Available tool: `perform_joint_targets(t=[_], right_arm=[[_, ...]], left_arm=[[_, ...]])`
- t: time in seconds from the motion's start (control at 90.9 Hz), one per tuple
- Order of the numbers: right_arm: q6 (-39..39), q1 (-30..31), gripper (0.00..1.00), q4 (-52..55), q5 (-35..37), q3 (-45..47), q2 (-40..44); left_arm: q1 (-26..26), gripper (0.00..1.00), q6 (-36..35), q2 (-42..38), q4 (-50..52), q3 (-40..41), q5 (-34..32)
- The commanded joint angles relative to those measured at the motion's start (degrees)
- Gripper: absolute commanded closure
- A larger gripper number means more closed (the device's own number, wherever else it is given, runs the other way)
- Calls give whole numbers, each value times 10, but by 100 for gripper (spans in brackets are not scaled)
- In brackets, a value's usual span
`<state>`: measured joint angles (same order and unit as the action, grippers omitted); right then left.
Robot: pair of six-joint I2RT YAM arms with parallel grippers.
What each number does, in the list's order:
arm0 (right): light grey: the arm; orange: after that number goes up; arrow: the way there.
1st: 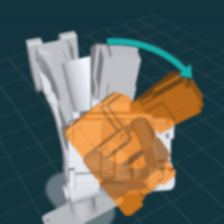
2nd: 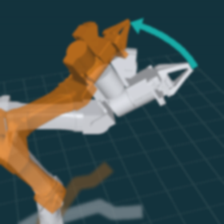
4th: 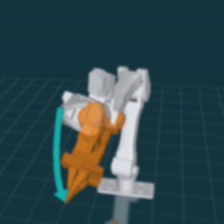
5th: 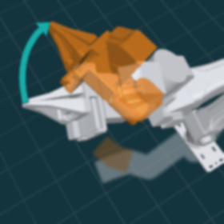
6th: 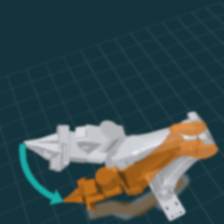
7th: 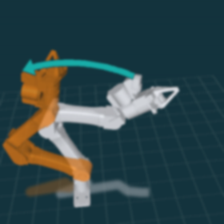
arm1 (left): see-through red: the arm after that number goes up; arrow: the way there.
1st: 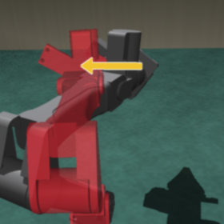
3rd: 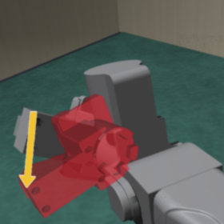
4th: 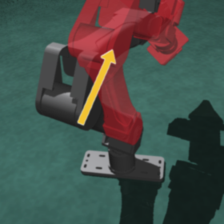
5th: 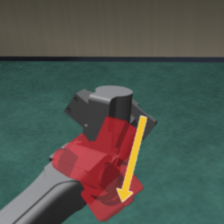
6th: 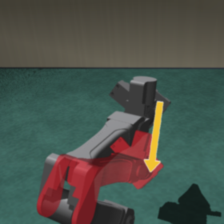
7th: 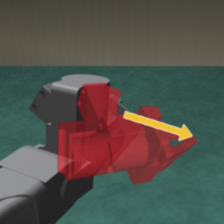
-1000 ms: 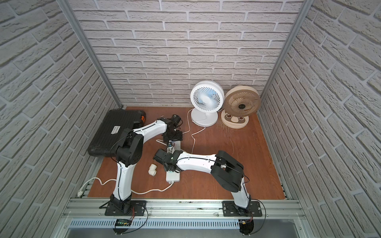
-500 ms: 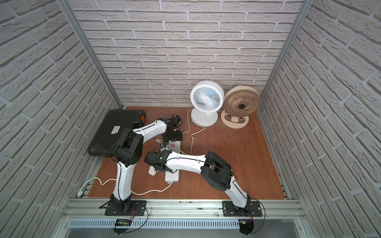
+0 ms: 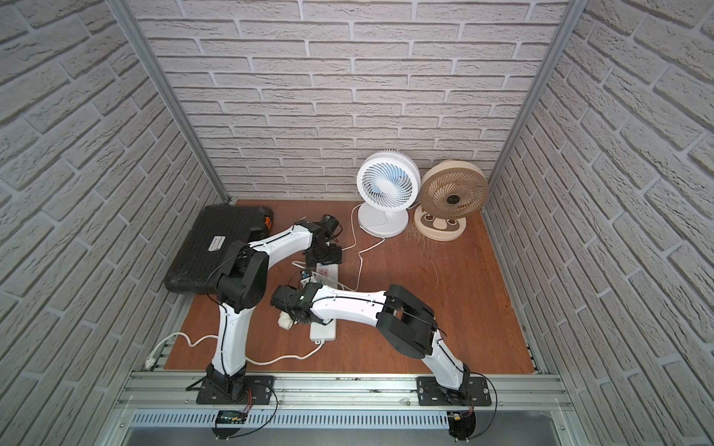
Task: Unplug the desk fan from the power strip
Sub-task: Remove the plug from the socket.
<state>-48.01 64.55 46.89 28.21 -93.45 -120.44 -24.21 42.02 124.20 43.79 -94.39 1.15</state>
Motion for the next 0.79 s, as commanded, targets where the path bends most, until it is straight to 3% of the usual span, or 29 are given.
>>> perform_joint_targets(t=[0.0,0.308,0.781], right_arm=[[12,-10,97,-39,7,38,53],[-5,-36,97,-117,-31,139,138],[2,-39,97,-106,-30,130,134]], left_arm=[[7,100,-4,31,57,29,2],[6,100,-4,31,59,28,3],[7,100,-4,27,56,33,0]])
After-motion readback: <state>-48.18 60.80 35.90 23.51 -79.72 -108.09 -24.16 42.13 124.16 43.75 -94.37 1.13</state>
